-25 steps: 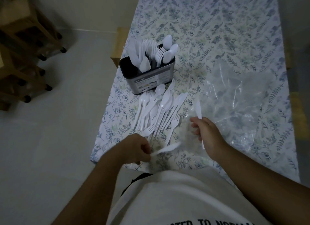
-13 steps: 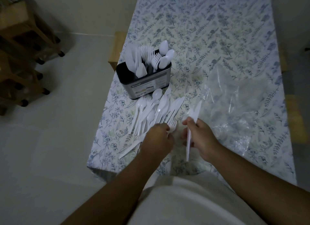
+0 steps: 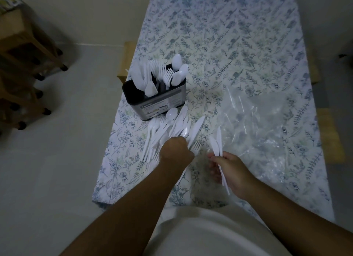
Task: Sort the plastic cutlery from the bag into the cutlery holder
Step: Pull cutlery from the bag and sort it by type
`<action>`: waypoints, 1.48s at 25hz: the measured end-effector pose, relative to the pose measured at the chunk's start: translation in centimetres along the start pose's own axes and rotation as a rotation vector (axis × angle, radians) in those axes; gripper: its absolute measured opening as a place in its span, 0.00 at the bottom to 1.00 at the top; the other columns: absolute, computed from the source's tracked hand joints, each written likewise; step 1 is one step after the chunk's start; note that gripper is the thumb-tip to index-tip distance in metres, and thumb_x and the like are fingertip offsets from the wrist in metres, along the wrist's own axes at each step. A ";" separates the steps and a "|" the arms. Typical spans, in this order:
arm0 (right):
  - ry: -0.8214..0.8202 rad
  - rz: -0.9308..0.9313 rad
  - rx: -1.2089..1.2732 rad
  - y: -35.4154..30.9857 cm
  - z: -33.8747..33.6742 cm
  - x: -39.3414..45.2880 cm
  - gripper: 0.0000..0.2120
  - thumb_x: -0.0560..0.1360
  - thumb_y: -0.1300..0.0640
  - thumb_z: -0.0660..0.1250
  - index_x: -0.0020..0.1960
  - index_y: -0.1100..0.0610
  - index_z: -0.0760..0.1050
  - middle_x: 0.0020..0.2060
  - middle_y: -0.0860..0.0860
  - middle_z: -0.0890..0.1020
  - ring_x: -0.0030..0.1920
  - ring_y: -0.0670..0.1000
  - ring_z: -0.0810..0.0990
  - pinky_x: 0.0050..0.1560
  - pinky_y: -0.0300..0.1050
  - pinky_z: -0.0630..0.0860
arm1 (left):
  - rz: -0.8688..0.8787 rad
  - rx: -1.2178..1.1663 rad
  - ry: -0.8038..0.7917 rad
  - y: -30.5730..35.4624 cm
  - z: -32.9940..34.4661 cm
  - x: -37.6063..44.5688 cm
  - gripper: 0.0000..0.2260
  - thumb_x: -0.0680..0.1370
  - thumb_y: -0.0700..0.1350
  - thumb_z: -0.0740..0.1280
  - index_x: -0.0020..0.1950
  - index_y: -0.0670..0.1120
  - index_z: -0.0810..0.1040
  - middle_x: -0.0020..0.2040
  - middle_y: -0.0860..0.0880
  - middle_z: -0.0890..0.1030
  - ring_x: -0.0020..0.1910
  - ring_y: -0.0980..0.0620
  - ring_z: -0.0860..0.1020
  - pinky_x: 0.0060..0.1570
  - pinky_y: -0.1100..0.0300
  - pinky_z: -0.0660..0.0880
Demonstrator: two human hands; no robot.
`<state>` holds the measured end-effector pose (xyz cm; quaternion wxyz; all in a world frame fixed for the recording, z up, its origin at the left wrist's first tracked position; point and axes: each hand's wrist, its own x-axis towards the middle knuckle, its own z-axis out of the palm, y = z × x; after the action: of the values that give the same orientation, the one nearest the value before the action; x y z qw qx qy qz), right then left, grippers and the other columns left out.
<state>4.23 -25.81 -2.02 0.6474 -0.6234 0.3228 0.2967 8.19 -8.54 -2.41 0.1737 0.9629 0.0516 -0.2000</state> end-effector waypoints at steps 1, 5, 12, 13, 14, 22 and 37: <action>-0.012 0.007 0.015 -0.2 0.1 0.0 0.08 0.81 0.63 0.63 0.55 0.59 0.81 0.37 0.56 0.80 0.33 0.53 0.76 0.32 0.45 0.72 | 0.001 0.009 -0.013 0.1 -0.1 0.1 0.10 0.73 0.50 0.72 0.43 0.46 0.74 0.35 0.51 0.73 0.38 0.51 0.78 0.34 0.60 0.72; -0.097 0.012 0.124 -1.7 0.7 -0.3 0.09 0.81 0.64 0.63 0.59 0.61 0.78 0.37 0.56 0.82 0.34 0.55 0.78 0.37 0.49 0.76 | -0.030 -0.038 -0.053 0.0 -0.3 0.3 0.14 0.70 0.54 0.74 0.43 0.44 0.78 0.36 0.50 0.77 0.38 0.50 0.80 0.34 0.60 0.75; -0.146 -0.035 0.148 -2.4 2.6 0.1 0.09 0.80 0.54 0.69 0.55 0.59 0.80 0.47 0.57 0.85 0.49 0.56 0.85 0.54 0.58 0.81 | 0.022 -0.335 -0.061 0.1 -2.1 -3.1 0.10 0.71 0.46 0.75 0.35 0.43 0.78 0.30 0.47 0.79 0.27 0.51 0.75 0.29 0.58 0.75; -0.155 -0.035 0.156 -2.3 3.0 0.2 0.10 0.80 0.53 0.70 0.54 0.59 0.80 0.47 0.57 0.86 0.49 0.57 0.85 0.52 0.56 0.82 | 0.089 -0.375 -0.089 0.4 -2.1 -4.0 0.07 0.72 0.46 0.74 0.38 0.43 0.81 0.33 0.46 0.81 0.31 0.50 0.78 0.34 0.55 0.78; -0.147 -0.042 0.150 -2.3 3.3 0.3 0.11 0.80 0.52 0.69 0.54 0.60 0.80 0.47 0.58 0.86 0.49 0.57 0.86 0.52 0.56 0.83 | 0.173 -0.403 -0.090 0.6 -1.9 -4.7 0.05 0.73 0.46 0.73 0.42 0.44 0.83 0.35 0.48 0.83 0.33 0.51 0.80 0.39 0.54 0.79; -0.068 0.005 0.150 -2.4 2.9 0.1 0.06 0.80 0.61 0.62 0.55 0.59 0.74 0.39 0.55 0.77 0.32 0.51 0.73 0.34 0.47 0.70 | 0.063 -0.120 0.034 -2.6 0.6 -2.6 0.08 0.78 0.46 0.69 0.55 0.44 0.79 0.47 0.48 0.83 0.45 0.49 0.83 0.46 0.55 0.82; -0.075 -0.068 0.141 -1.5 3.3 0.7 0.06 0.80 0.60 0.68 0.56 0.60 0.80 0.37 0.53 0.78 0.36 0.51 0.78 0.41 0.48 0.77 | 0.099 -0.233 0.196 -2.3 -1.1 -3.2 0.05 0.79 0.44 0.67 0.52 0.44 0.80 0.44 0.49 0.79 0.39 0.56 0.77 0.37 0.69 0.71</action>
<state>5.94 -22.64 -1.61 0.7110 -0.5754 0.2968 0.2744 5.23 -6.13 -0.91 0.2880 0.9525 0.0438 -0.0888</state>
